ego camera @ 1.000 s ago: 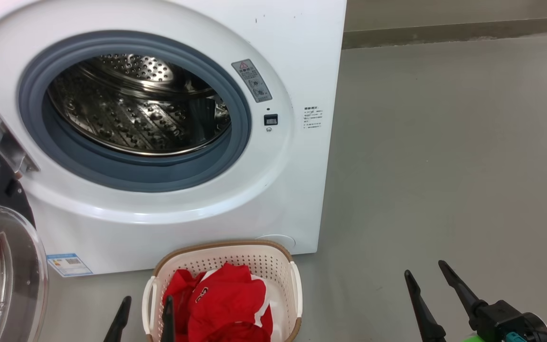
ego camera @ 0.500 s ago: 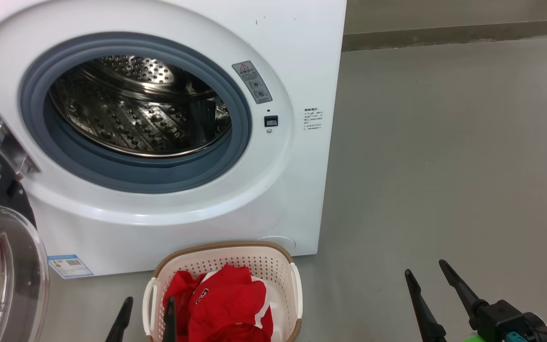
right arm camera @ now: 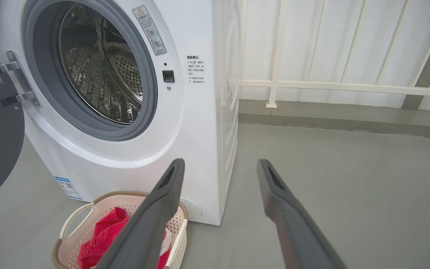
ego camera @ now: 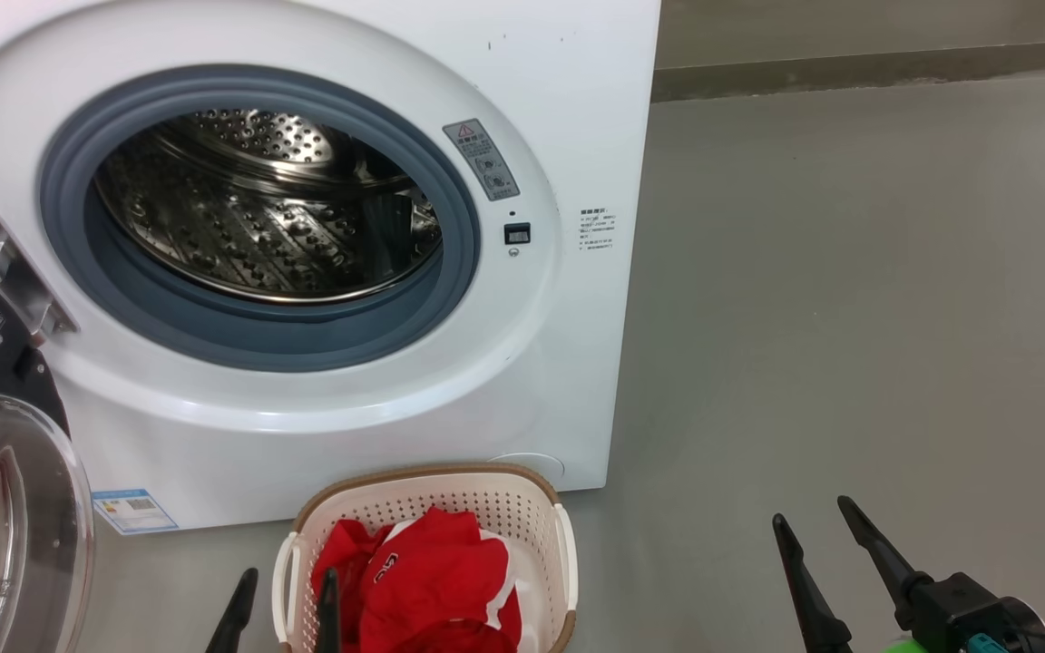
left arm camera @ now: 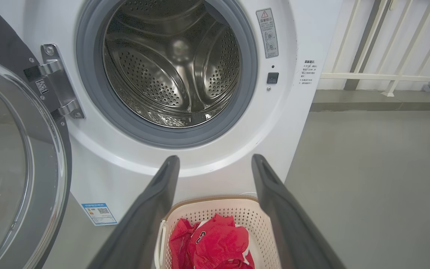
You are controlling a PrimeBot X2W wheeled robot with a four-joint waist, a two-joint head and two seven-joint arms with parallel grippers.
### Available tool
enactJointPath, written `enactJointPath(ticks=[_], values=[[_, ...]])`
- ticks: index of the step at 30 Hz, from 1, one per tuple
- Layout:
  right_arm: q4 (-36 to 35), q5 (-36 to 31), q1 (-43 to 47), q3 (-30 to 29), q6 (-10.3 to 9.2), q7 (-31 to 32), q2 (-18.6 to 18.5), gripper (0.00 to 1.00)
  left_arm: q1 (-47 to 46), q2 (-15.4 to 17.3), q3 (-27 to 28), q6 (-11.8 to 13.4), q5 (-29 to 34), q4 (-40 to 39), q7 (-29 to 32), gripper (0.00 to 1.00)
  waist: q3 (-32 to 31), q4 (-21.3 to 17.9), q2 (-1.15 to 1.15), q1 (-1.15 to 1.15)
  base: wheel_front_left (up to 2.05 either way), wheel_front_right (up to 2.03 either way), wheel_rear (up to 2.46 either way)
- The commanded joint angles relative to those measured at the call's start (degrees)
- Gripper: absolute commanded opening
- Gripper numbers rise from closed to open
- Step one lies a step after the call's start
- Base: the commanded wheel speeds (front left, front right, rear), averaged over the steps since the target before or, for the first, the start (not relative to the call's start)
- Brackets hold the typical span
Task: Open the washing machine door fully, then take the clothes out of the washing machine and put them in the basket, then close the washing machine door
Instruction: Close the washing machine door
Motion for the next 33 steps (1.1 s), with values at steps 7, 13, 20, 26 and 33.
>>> enactJointPath(ticks=[7, 13, 20, 26, 33], values=[[-1.59, 0.05, -0.39, 1.42, 0.19, -0.37, -0.47, 1.0, -1.03, 0.66, 1.09, 0.55, -0.03, -1.73, 0.11, 1.0, -0.14, -0.08, 0.0, 0.0, -0.55, 0.55, 0.0], [-1.64, 0.02, -0.37, 1.42, 0.19, -0.37, -0.47, 1.0, -1.13, 0.78, 0.72, 0.67, -0.06, -1.88, 0.26, 1.0, 0.01, 0.07, 0.0, 0.0, -1.43, 1.43, 0.0], [-1.43, 0.14, -0.6, 1.42, 0.19, -0.37, -0.47, 1.0, -1.46, 1.08, 0.5, 0.67, -0.21, -2.07, -0.43, 1.0, 0.16, 0.3, 0.0, 0.0, -1.63, 1.63, 0.0], [-1.2, 0.15, -0.75, 1.37, 0.19, -0.37, -0.47, 1.0, -1.69, 1.21, 0.41, 0.71, -0.49, -2.01, -0.73, 1.0, 0.17, 0.35, 0.0, 0.0, -0.69, 0.69, 0.0], [-1.01, 0.09, -0.87, 1.33, 0.19, -0.37, -0.47, 1.0, -1.92, 1.44, 0.46, 0.8, -0.9, -1.71, -0.95, 1.0, 0.28, 0.32, 0.0, 0.0, -0.04, 0.04, 0.0]])
